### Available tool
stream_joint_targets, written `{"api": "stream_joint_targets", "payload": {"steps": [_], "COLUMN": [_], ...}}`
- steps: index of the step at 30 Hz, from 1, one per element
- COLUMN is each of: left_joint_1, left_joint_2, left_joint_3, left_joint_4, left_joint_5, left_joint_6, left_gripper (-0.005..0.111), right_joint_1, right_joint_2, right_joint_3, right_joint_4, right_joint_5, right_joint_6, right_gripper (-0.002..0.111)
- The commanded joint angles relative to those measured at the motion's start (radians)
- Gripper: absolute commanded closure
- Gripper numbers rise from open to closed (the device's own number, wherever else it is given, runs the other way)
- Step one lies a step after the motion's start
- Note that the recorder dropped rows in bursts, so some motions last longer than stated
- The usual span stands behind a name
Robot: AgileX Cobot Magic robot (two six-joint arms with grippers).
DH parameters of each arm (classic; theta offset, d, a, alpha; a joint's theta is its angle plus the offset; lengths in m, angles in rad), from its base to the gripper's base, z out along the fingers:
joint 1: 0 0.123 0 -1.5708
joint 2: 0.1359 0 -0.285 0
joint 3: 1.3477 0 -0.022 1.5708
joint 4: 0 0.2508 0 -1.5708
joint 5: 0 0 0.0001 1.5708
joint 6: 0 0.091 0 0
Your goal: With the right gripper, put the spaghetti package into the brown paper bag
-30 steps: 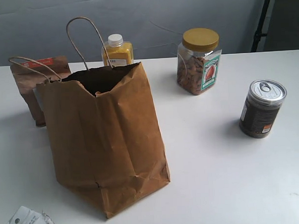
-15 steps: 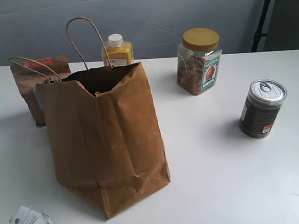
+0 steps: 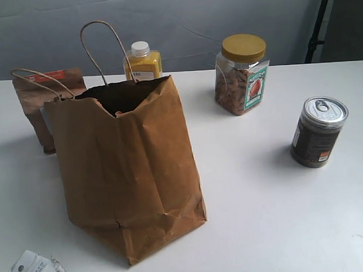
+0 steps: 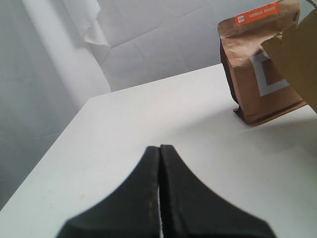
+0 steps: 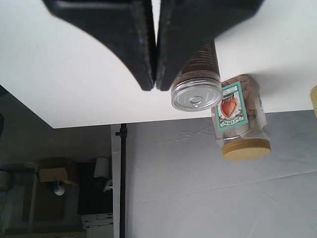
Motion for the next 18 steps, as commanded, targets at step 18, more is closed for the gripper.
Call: {"api": "stream_joint_targets", "payload": {"steps": [18], "left_joint_1": [0.005], "left_joint_2": [0.002], "left_joint_3": [0.005], "left_joint_4": [-0.005], "left_joint_5": [-0.006], "left_joint_6": [-0.004], "left_gripper": [0.107], "right_joint_1": [-0.004], "right_joint_2": [-0.005], "right_joint_3": [0.004], "right_joint_4": [0.003], "right_joint_5": [0.0], "right_joint_6": [0.002], "right_gripper": [0.108]}}
